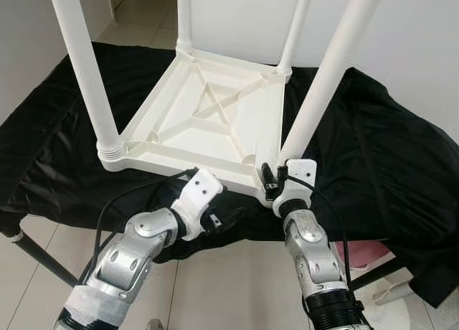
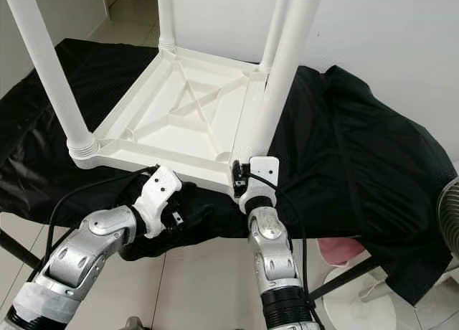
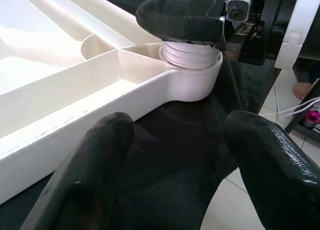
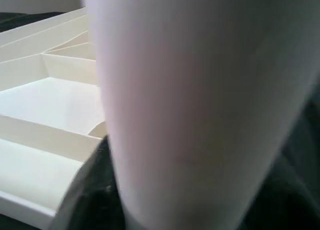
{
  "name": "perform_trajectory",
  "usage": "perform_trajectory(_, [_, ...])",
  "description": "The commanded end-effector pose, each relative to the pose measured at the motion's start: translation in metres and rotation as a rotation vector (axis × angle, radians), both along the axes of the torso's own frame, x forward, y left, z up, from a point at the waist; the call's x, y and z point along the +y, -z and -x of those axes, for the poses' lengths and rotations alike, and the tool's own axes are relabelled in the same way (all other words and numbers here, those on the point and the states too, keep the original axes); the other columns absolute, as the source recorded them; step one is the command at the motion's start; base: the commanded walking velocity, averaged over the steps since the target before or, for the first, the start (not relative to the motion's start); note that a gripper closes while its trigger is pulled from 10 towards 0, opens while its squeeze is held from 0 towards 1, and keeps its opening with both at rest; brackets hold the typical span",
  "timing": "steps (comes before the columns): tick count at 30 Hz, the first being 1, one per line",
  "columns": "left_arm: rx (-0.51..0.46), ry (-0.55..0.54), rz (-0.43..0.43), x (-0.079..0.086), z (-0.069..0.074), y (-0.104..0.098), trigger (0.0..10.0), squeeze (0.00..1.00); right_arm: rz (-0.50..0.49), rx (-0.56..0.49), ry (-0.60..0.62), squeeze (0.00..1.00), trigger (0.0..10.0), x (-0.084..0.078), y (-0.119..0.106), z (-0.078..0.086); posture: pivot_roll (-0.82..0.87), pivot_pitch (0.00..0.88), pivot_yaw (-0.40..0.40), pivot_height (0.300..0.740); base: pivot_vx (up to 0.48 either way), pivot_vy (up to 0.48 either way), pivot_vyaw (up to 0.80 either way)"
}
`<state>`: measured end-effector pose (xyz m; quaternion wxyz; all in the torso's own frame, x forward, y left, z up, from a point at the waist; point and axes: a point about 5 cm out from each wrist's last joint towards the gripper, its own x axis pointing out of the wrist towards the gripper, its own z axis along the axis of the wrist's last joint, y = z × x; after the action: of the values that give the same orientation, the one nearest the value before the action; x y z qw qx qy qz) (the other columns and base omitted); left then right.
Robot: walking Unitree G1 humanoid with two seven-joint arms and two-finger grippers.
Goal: Building children table
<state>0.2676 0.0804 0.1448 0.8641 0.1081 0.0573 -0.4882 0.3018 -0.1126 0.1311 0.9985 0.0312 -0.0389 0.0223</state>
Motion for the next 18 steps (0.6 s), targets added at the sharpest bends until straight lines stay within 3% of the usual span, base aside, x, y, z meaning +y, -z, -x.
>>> perform_trajectory(1, [-0.008,0.022,-0.008,-0.003,0.003,-0.001,10.0,0.00,-0.015,0.006,0.020,1.00,10.0,-0.005,0.004,0.006,0.01,0.031,-0.102,0.740,0.000,0.000,0.00])
perform_trajectory(7, [-0.008,0.024,-0.010,-0.004,0.002,0.000,10.0,0.00,0.029,-0.003,-0.011,1.00,10.0,-0.006,0.002,0.007,0.00,0.029,-0.102,0.740,0.000,0.000,0.00])
perform_trajectory(12, [-0.009,0.028,-0.001,-0.007,0.003,-0.001,10.0,0.00,-0.010,-0.030,-0.078,1.00,10.0,-0.010,-0.001,0.014,0.00,0.025,-0.102,0.740,0.000,0.000,0.00])
perform_trajectory(13, [-0.010,0.031,0.005,-0.009,0.004,-0.002,10.0,0.00,-0.026,-0.064,-0.126,0.00,10.0,-0.013,-0.004,0.017,0.00,0.025,-0.106,0.740,0.000,0.000,0.00])
perform_trajectory(18, [-0.015,0.038,0.004,-0.010,0.005,-0.003,10.0,0.00,0.026,-0.083,-0.232,0.00,10.0,-0.025,0.000,0.023,0.00,0.028,-0.105,0.740,0.000,0.000,0.00])
